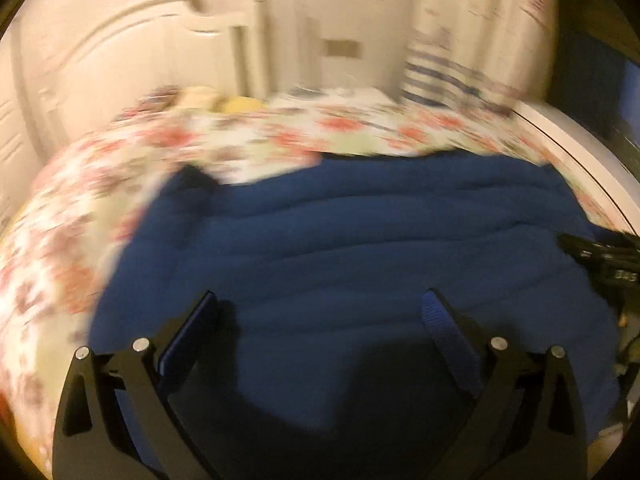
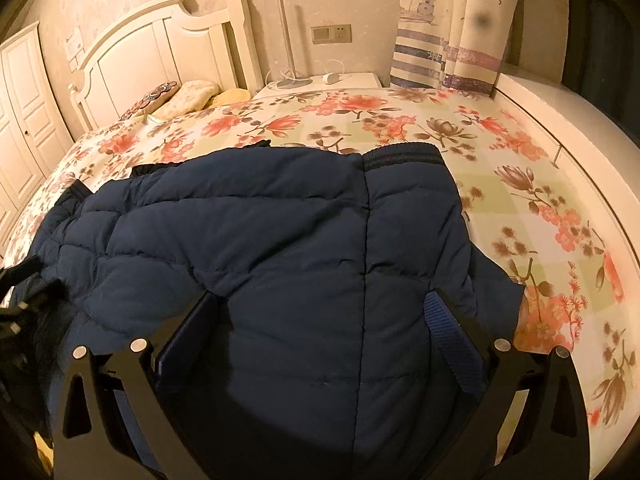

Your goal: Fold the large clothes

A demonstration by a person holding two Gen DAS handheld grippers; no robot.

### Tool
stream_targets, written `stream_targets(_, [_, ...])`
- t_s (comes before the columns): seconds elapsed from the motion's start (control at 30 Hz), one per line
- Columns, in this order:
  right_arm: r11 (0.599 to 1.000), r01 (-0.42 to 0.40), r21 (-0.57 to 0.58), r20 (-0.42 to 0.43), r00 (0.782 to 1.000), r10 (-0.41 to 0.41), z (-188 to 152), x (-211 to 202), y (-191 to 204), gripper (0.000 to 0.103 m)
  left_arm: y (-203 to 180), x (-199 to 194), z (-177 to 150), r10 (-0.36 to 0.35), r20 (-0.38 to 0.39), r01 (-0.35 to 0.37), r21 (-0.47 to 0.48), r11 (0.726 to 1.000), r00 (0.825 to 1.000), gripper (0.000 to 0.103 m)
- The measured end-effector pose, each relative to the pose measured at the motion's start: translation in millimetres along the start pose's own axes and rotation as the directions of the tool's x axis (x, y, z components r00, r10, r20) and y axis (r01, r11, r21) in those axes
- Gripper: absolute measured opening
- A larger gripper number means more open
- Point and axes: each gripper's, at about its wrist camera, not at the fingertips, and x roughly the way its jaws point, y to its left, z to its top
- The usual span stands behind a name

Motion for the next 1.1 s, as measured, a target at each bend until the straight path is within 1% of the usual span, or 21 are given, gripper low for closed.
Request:
stream_targets(0.07, [1.000,0.000,0.000,-0.002,1.000,0.000,0,1,0,0.099,37,3,-9,0.064,-0.020,-0.065,-0.055,0.996,0.998,0.101])
stream_targets(0.1, [1.000,0.000,-0.001,-0.001,1.000,0.000,0,0,-1,0.099,56,7,-15,0.059,-0.040,-0.062,-0.089,0.994,0.997,0.101])
stream_targets(0.13, [1.000,-0.001,0.000,0.000,1.000,0.001,0,0,-1,0.099,74,9,-21,0.017,-0.039,-0.022,-0.129,0.991,0.999,0.101])
stream_targets(0.17, [1.000,-0.002,0.001,0.000,1.000,0.002,0,0,-1,0.099,82,8,-25,0.002,-0.027,-0.006,-0.147,0.989,1.000,0.101])
stream_targets(0.2, [1.000,0.000,0.000,0.001,1.000,0.000,0,0,0,0.099,86,9,-29,0.021,-0.036,-0.027,-0.157,0.987,0.999,0.101])
stream_targets(0.3, [1.000,-0.001,0.000,0.003,1.000,0.001,0,0,-1,0.099,80,13,-28,0.035,-0.050,-0.042,-0.146,0.988,0.998,0.101])
stream_targets(0.37, [1.000,0.008,0.000,0.011,1.000,-0.008,0,-7,1,0.099,82,15,-27,0.019,-0.061,-0.028,-0.156,0.987,0.998,0.101])
stream_targets(0.43, [0.999,0.027,-0.024,0.052,0.998,-0.026,-4,-26,11,0.099,90,17,-28,-0.019,-0.067,0.006,-0.185,0.983,0.998,0.101])
stream_targets(0.47, [0.997,0.003,-0.075,0.097,0.995,0.004,-8,-46,26,0.099,91,17,-29,-0.027,-0.068,0.013,-0.192,0.981,0.997,0.101])
stream_targets(0.53, [0.982,-0.018,-0.187,0.144,0.989,0.045,-17,-70,57,0.099,92,20,-27,-0.015,-0.069,0.003,-0.183,0.983,0.998,0.101])
stream_targets(0.57, [0.973,-0.025,-0.228,0.150,0.987,0.061,-21,-76,70,0.099,92,21,-28,-0.007,-0.068,-0.005,-0.177,0.984,0.998,0.101])
stream_targets(0.63, [0.950,-0.072,-0.304,0.141,0.983,0.120,-34,-81,103,0.099,93,20,-28,-0.001,-0.066,-0.011,-0.173,0.985,0.998,0.101])
stream_targets(0.7, [0.914,-0.120,-0.388,0.095,0.981,0.169,-52,-68,139,0.099,95,21,-29,-0.008,-0.063,-0.003,-0.180,0.984,0.998,0.101])
stream_targets(0.73, [0.886,-0.131,-0.444,0.030,0.987,0.160,-66,-46,160,0.099,94,21,-29,-0.009,-0.062,-0.002,-0.182,0.983,0.998,0.101])
stream_targets(0.77, [0.871,-0.089,-0.483,0.033,0.992,0.120,-76,-34,171,0.099,95,21,-29,-0.009,-0.060,-0.003,-0.184,0.983,0.998,0.101])
stream_targets(0.8, [0.850,-0.042,-0.524,0.098,0.989,0.110,-86,-31,177,0.099,94,21,-29,-0.009,-0.061,-0.003,-0.186,0.983,0.998,0.101])
stream_targets(0.83, [0.839,-0.039,-0.543,0.113,0.986,0.120,-89,-30,177,0.099,94,21,-29,-0.014,-0.061,0.002,-0.188,0.982,0.998,0.101])
stream_targets(0.9, [0.855,-0.108,-0.508,0.053,0.986,0.156,-81,-30,167,0.099,91,20,-28,-0.013,-0.062,0.001,-0.187,0.982,0.998,0.101])
stream_targets(0.93, [0.856,-0.111,-0.505,0.048,0.986,0.157,-79,-32,164,0.096,90,19,-28,-0.009,-0.064,-0.003,-0.185,0.983,0.998,0.101])
stream_targets(1.0, [0.869,-0.054,-0.491,0.093,0.989,0.114,-77,-46,149,0.095,90,17,-28,-0.004,-0.065,-0.009,-0.186,0.983,0.998,0.101])
stream_targets(1.1, [0.914,0.023,-0.404,0.144,0.989,0.039,-83,-65,106,0.096,90,6,-32,0.011,-0.054,-0.021,-0.193,0.981,0.998,0.101])
